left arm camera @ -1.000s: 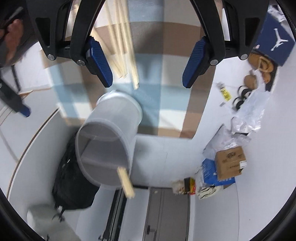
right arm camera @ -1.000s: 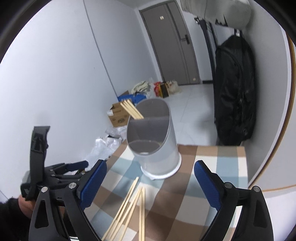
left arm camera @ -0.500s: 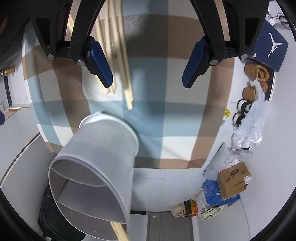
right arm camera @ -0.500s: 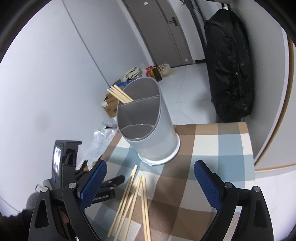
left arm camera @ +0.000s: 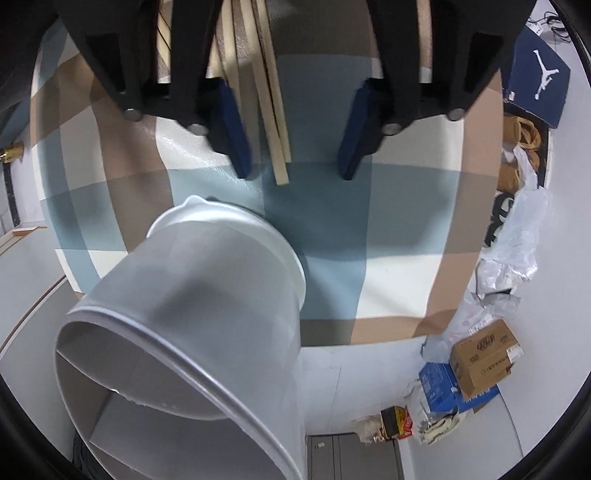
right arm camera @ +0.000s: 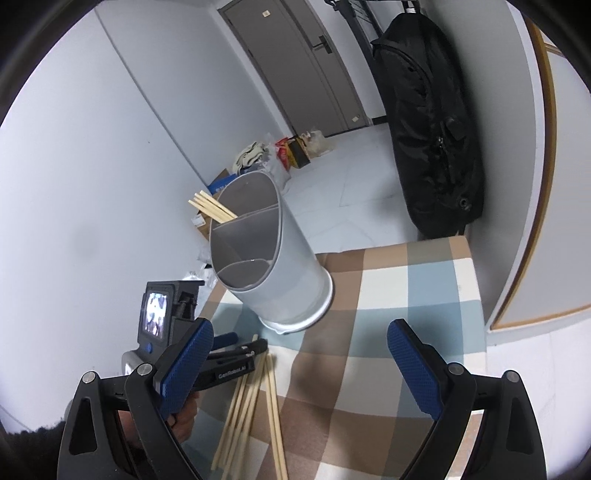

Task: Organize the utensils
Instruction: 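Close the left tool on a wooden chopstick, then lift the chopstick with the left tool while the right tool grasps another chopstick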

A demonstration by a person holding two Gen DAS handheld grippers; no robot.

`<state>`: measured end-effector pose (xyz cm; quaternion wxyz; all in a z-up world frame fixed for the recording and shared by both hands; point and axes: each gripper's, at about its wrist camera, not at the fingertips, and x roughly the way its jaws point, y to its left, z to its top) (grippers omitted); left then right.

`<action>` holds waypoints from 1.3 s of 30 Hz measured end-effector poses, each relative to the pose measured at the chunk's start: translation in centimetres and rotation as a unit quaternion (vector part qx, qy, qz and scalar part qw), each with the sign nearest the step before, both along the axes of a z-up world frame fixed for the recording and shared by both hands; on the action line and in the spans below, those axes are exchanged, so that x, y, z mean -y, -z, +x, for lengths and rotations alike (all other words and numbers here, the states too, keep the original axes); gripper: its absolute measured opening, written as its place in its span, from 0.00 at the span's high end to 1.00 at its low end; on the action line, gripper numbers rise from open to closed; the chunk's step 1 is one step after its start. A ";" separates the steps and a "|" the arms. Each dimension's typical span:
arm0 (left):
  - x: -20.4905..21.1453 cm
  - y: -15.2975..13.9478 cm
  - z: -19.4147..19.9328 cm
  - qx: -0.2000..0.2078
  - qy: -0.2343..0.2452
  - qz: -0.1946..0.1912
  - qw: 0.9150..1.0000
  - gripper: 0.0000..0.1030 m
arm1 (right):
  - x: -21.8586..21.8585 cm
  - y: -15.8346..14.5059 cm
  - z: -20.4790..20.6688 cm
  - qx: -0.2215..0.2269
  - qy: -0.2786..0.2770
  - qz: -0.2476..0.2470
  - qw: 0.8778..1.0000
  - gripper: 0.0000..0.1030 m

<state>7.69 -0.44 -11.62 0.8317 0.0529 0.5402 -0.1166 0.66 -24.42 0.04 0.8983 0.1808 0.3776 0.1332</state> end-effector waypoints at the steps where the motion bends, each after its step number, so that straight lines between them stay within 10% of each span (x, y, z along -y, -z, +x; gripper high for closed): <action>1: 0.1 0.0 0.0 0.002 -0.001 0.000 1.000 0.72 | 0.1 0.0 0.0 0.000 0.001 0.001 1.000 0.07; 9: -0.6 -0.7 -0.6 0.010 -0.018 -0.052 0.998 1.00 | 0.3 -0.1 -0.2 0.001 0.003 0.008 1.000 0.07; 22: -2.1 -4.2 -2.4 0.052 -0.035 -0.117 0.991 1.00 | -1.2 0.6 0.2 -0.008 -0.004 -0.008 1.000 0.07; 29: -3.8 -0.6 -1.2 -0.028 -0.053 -0.116 0.991 1.00 | -3.0 1.3 0.4 -0.016 -0.024 -0.024 0.999 0.07; 39: -1.5 0.0 -1.3 -0.016 -0.013 -0.082 0.996 0.73 | -4.6 1.5 0.6 -0.015 -0.038 -0.041 0.998 0.07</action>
